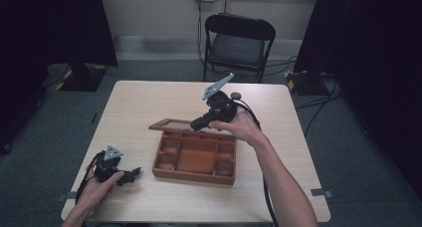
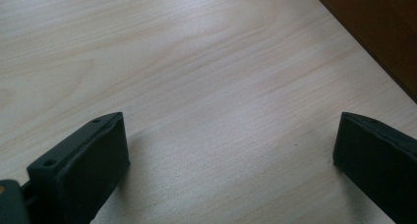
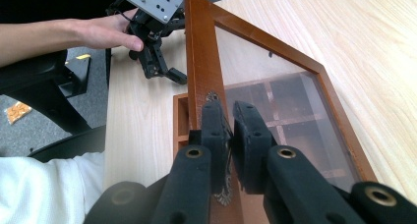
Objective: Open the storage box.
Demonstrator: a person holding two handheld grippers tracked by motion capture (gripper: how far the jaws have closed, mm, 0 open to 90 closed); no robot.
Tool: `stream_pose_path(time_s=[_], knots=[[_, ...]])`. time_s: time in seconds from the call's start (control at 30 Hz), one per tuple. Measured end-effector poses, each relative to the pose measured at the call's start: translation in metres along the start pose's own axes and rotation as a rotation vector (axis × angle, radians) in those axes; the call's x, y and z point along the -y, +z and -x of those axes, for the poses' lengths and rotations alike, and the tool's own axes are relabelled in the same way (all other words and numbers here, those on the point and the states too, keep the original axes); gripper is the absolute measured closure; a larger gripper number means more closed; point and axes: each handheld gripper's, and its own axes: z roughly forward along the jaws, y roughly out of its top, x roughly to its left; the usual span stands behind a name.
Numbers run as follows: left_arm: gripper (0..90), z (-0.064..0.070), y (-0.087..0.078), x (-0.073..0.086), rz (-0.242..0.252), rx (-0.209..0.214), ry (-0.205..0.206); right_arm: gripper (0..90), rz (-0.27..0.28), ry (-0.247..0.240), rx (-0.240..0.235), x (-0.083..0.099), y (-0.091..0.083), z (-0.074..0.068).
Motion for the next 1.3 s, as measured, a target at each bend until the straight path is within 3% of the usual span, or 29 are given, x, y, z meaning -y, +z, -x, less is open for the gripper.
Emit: stream_pose_path(time_s=[1.3], knots=[[0.0, 0.0, 0.0, 0.0, 0.0, 0.0, -0.001, 84.2, -0.005, 0.001, -0.002, -0.0002, 0.0, -0.0001]])
